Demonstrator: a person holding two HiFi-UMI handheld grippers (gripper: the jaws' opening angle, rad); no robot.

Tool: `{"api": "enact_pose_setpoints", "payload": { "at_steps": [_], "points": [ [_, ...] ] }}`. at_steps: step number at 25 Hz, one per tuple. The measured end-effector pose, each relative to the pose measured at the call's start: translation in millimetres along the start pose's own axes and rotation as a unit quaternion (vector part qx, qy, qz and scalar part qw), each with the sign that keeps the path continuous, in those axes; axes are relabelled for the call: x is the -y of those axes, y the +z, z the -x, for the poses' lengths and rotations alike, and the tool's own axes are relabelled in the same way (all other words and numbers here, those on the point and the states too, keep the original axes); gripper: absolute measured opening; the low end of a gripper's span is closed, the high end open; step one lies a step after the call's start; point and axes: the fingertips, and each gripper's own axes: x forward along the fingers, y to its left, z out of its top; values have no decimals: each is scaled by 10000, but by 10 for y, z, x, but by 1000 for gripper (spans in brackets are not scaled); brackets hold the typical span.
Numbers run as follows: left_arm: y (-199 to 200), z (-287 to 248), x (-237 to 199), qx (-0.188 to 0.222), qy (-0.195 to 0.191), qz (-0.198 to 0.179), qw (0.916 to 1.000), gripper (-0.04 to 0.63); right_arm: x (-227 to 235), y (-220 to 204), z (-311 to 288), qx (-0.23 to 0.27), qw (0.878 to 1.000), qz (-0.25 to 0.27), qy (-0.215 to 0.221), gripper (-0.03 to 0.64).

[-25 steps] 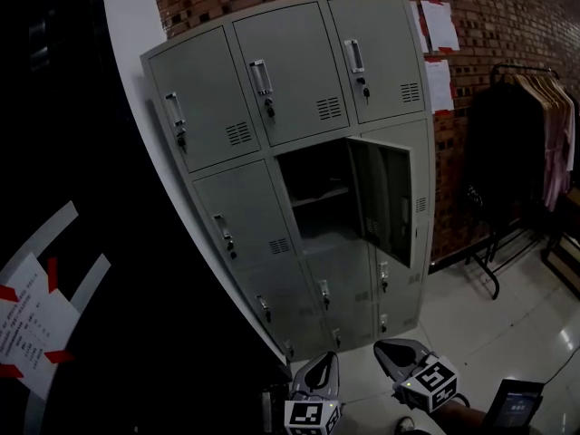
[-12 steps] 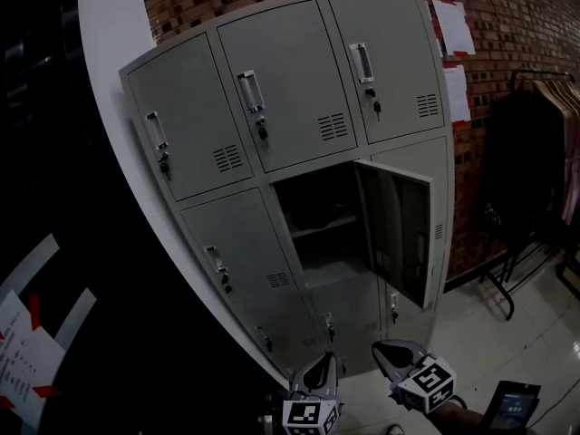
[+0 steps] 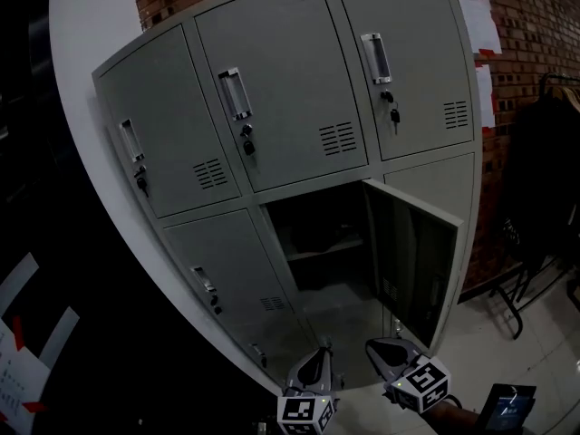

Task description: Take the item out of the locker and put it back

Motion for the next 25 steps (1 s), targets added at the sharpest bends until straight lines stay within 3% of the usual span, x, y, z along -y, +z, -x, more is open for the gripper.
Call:
{"api": "enact_pose_setpoints", "payload": {
  "at_steps": [7, 18, 25],
  "points": [
    [-95, -470, -390, -48, -31, 42, 10000, -6, 299, -4, -496, -54, 10000, -7, -52, -9],
    [-14, -1249, -1069, 254, -605, -62, 9978, -6, 698, 147, -1381, 112, 9979, 220, -599, -9],
    [41, -1547, -1242, 350, -795, -80, 9962, -6, 873, 196, -1689, 115, 9965, 341, -757, -8]
  ]
}}
